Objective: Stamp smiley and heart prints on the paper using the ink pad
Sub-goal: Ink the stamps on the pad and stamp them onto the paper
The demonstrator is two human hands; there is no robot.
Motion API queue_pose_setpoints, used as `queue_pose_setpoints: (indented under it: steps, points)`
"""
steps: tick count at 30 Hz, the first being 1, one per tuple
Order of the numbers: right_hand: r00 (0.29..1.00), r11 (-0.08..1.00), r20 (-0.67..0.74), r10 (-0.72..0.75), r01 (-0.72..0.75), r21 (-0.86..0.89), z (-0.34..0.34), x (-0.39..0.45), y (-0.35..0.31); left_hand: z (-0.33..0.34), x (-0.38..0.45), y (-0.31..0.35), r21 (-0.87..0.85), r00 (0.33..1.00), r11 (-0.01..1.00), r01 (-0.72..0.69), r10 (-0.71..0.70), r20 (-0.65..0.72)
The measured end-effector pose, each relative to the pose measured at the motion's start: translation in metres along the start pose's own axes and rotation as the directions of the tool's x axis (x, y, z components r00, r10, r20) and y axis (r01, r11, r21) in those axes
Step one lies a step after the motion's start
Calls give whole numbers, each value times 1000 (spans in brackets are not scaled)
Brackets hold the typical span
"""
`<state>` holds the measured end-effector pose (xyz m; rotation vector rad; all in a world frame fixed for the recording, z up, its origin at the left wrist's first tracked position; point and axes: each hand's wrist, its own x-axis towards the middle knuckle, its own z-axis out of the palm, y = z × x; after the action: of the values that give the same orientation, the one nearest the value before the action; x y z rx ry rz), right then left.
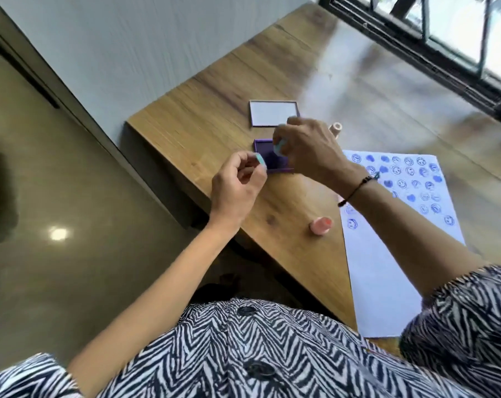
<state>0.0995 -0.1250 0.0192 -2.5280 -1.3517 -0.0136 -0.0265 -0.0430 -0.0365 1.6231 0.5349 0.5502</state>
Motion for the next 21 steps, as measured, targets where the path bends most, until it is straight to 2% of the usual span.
queue_pose_setpoints:
  steps: [2,6,9,10,13,15,17,21]
  points:
    - [998,1000,-58,-7,5,-22,0,0,-1,-1,1,0,-2,1000,1000,-8,8,3]
    - [998,999,60,-19,21,-31,10,-5,-3,0,-2,-1,39,999,998,-41,42,-27]
    - [998,999,-62,-22,24,34,4,-4,-2,1,-3,1,-10,999,999,-35,35,-36]
    - [998,999,-62,-32,34,32,6,-5,-4,2,-1,1,-6,998,999,-33,33,-45]
    - [998,999,53,-23,25,-30,16,-9,-10,1,-3,-3,38,998,998,-41,43,-54]
    - [999,999,42,-6,8,-44,16,-9,-8,1,-3,-3,37,998,998,-45,46,-39]
    - [1000,1000,4,-2,2,3,16,-7,-11,1,0,-2,37,998,998,-57,58,-36]
    - [995,994,76,71,-77,77,10,-4,-7,1,-3,-1,31,998,998,-55,56,-27]
